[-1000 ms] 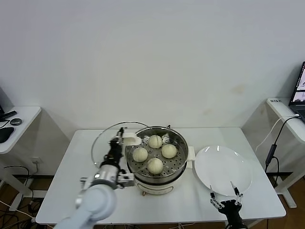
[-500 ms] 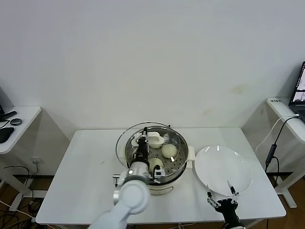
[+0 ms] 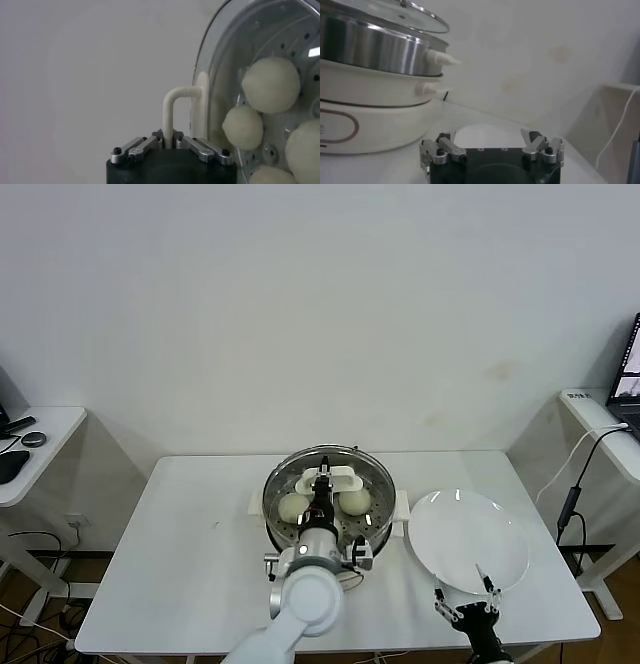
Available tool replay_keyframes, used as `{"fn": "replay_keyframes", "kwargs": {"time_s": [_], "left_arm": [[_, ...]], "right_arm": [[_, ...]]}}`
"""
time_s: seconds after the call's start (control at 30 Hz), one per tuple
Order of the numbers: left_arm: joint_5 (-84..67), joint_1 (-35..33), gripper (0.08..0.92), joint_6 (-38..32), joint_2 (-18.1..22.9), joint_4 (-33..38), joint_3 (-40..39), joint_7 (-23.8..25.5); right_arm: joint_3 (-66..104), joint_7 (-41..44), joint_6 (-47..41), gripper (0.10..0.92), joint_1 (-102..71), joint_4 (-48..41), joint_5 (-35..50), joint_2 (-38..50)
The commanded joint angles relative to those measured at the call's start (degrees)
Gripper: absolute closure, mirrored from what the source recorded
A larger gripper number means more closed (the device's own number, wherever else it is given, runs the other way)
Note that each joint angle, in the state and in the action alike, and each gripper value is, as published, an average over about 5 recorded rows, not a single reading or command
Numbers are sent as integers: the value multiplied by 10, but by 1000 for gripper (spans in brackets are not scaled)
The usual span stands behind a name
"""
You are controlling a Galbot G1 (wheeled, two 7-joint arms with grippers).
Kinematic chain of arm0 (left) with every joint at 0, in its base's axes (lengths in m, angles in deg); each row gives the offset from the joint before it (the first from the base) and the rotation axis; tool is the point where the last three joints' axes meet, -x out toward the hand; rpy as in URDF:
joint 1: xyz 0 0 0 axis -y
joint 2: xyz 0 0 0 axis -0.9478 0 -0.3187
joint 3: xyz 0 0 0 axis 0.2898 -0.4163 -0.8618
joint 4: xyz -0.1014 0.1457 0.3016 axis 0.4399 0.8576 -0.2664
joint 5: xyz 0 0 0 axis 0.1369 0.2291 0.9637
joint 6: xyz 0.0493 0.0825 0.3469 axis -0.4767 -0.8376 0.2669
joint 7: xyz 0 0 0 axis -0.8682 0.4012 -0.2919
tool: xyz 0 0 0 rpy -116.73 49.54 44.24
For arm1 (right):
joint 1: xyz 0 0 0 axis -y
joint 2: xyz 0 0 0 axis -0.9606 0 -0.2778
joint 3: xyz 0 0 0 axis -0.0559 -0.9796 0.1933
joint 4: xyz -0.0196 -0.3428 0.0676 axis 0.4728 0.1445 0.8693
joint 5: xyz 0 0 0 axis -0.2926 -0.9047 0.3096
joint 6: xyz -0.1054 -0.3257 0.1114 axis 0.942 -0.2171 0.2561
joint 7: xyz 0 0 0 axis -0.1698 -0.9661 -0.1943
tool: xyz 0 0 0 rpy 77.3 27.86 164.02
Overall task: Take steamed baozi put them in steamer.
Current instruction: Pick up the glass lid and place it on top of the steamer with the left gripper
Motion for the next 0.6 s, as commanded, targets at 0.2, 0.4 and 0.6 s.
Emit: {"fn": "replay_keyframes", "kwargs": {"time_s": [0.2,0.4,0.6], "left_arm": [[15,-12,834,-5,17,-22,11,-21],[6,-9,834,-7,20,-34,15,-32],[4,-9,834,-9,26,-42,14,-38]], "right_arm": [[0,-1,8,203,-1,-1,-8,0],[-2,-1,10,203,-1,-3,-12,0],[0,-1,12,203,-2,-4,-12,0]]}}
